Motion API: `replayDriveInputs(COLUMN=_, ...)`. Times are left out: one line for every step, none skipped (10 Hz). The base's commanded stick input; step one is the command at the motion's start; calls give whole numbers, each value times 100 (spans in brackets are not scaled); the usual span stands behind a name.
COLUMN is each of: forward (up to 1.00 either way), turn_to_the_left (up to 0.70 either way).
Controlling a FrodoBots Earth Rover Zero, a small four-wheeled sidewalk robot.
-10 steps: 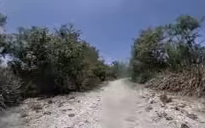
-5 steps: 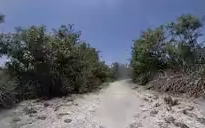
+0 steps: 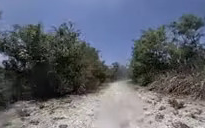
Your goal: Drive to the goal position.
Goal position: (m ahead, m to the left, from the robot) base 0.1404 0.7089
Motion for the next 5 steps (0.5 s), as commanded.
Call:
replayDriveInputs(forward=30, turn_to_the_left=0)
replayDriveInputs(forward=30, turn_to_the_left=0)
replayDriveInputs(forward=30, turn_to_the_left=0)
replayDriveInputs(forward=30, turn_to_the_left=0)
replayDriveInputs(forward=30, turn_to_the_left=0)
